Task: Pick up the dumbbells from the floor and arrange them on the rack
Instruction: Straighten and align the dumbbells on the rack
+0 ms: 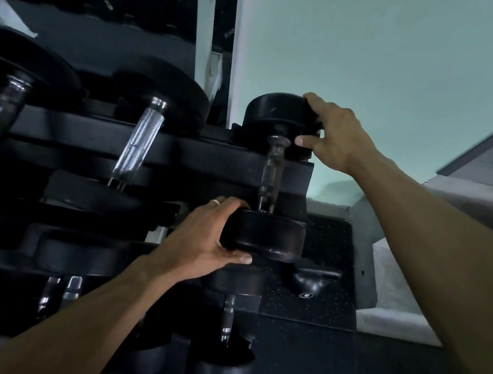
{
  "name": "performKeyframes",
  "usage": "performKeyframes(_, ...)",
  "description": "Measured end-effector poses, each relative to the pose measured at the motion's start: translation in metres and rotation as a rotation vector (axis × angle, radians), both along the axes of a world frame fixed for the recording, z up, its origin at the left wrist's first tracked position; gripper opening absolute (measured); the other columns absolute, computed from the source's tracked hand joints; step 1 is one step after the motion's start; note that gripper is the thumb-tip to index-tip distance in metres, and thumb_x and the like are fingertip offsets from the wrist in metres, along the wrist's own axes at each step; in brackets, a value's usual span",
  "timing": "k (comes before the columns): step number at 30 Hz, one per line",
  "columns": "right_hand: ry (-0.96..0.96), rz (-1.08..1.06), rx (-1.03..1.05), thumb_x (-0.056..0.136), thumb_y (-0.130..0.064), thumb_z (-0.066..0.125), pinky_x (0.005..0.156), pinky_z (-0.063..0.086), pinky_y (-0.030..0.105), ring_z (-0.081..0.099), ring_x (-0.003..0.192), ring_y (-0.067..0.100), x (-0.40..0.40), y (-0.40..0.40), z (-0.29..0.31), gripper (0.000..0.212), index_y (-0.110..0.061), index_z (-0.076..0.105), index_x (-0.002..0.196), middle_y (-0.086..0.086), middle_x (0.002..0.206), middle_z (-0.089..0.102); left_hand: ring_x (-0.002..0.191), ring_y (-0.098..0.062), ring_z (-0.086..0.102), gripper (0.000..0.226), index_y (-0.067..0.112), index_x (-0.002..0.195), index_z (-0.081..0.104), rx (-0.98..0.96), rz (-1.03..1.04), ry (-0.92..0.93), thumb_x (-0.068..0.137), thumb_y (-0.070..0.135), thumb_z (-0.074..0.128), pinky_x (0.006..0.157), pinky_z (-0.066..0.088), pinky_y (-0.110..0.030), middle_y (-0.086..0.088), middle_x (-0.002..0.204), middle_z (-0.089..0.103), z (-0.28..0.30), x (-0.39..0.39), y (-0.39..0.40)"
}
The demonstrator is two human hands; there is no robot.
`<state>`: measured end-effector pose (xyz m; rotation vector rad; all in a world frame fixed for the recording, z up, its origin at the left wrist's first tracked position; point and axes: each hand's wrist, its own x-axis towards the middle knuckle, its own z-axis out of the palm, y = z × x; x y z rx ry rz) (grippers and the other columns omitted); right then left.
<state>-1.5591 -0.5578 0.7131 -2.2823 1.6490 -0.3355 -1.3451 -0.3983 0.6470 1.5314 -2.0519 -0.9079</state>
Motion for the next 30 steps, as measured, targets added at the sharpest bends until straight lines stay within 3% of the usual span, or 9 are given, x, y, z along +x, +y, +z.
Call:
performKeyframes(8, 0.031, 0.043, -0.003, 0.086, -0.024, 0.072, 0.082, 0.043, 0.038, 0.055, 0.101, 0.035, 0.003, -0.002, 0.005, 0.055, -0.018, 0.044, 0.132, 0.013, 0.108, 0.06, 0.103, -0.003, 0.051, 0.07, 0.027, 0.123, 0.047, 0.033, 0.01, -0.017, 0.065, 0.04, 0.084, 0.09, 0.043, -0.022, 0.011, 0.113, 0.053, 0.002, -0.002, 0.001)
performKeyframes(11, 0.038, 0.032, 0.006, 0.086, -0.024, 0.072, 0.086, 0.042, 0.039, 0.054, 0.107, 0.036, 0.005, 0.0, 0.009, 0.063, -0.019, 0.04, 0.14, 0.014, 0.114, 0.059, 0.102, -0.002, 0.05, 0.071, 0.028, 0.124, 0.046, 0.052, 0.01, -0.026, 0.065, 0.041, 0.084, 0.088, 0.041, -0.018, 0.012, 0.112, 0.052, 0.003, -0.001, 0.002)
performKeyframes(14, 0.082, 0.008, 0.009, 0.086, -0.028, 0.072, 0.09, 0.043, 0.041, 0.053, 0.112, 0.038, 0.013, 0.004, 0.012, 0.069, -0.017, 0.036, 0.144, 0.016, 0.119, 0.056, 0.105, -0.004, 0.051, 0.073, 0.027, 0.127, 0.042, 0.076, 0.001, -0.04, 0.068, 0.042, 0.082, 0.091, 0.043, -0.021, 0.009, 0.118, 0.052, 0.005, 0.002, 0.004)
performKeyframes(16, 0.093, 0.001, 0.005, 0.081, -0.037, 0.074, 0.086, 0.045, 0.041, 0.053, 0.108, 0.038, 0.02, 0.008, 0.013, 0.067, -0.013, 0.041, 0.134, 0.013, 0.113, 0.053, 0.109, -0.006, 0.051, 0.078, 0.026, 0.132, 0.038, 0.063, -0.004, -0.079, 0.069, 0.046, 0.08, 0.094, 0.045, -0.025, 0.007, 0.124, 0.051, 0.003, 0.002, 0.005)
performKeyframes(18, 0.069, 0.002, -0.001, 0.077, -0.042, 0.075, 0.093, 0.045, 0.043, 0.049, 0.116, 0.036, 0.027, 0.014, 0.015, 0.074, -0.013, 0.04, 0.135, 0.013, 0.123, 0.05, 0.114, -0.008, 0.05, 0.084, 0.027, 0.137, 0.034, 0.038, 0.0, -0.124, 0.069, 0.049, 0.078, 0.097, 0.045, -0.029, 0.006, 0.13, 0.048, 0.004, 0.002, 0.006)
performKeyframes(20, 0.052, 0.025, -0.037, 0.077, -0.043, 0.075, 0.108, 0.036, 0.043, 0.038, 0.133, 0.033, 0.035, 0.022, 0.017, 0.087, -0.012, 0.032, 0.147, 0.014, 0.146, 0.04, 0.117, -0.01, 0.048, 0.089, 0.028, 0.139, 0.029, 0.015, -0.004, -0.154, 0.068, 0.05, 0.078, 0.098, 0.045, -0.031, 0.005, 0.134, 0.045, 0.008, 0.003, 0.009)
performKeyframes(22, 0.056, 0.076, -0.085, 0.078, -0.045, 0.073, 0.115, 0.026, 0.041, 0.029, 0.142, 0.031, 0.045, 0.031, 0.022, 0.091, -0.012, 0.029, 0.151, 0.013, 0.154, 0.032, 0.12, -0.011, 0.047, 0.093, 0.029, 0.141, 0.026, 0.001, -0.027, -0.165, 0.068, 0.049, 0.08, 0.098, 0.043, -0.029, 0.006, 0.139, 0.041, 0.016, 0.006, 0.011)
performKeyframes(27, 0.062, 0.172, -0.082, 0.083, -0.048, 0.07, 0.117, 0.025, 0.04, 0.024, 0.146, 0.026, 0.083, 0.051, 0.032, 0.089, -0.014, 0.026, 0.152, 0.008, 0.157, 0.029, 0.124, -0.008, 0.043, 0.087, 0.031, 0.143, 0.025, -0.077, -0.06, -0.212, 0.073, 0.058, 0.07, 0.096, 0.044, -0.029, 0.008, 0.143, 0.036, 0.045, 0.03, 0.019)
performKeyframes(30, 0.035, 0.2, -0.056, 0.085, -0.045, 0.07, 0.111, 0.034, 0.04, 0.035, 0.139, 0.028, 0.111, 0.056, 0.037, 0.09, -0.014, 0.021, 0.154, 0.009, 0.155, 0.031, 0.124, -0.007, 0.042, 0.076, 0.028, 0.138, 0.037, -0.171, -0.039, -0.255, 0.076, 0.064, 0.061, 0.094, 0.042, -0.024, 0.009, 0.139, 0.04, 0.06, 0.059, 0.024)
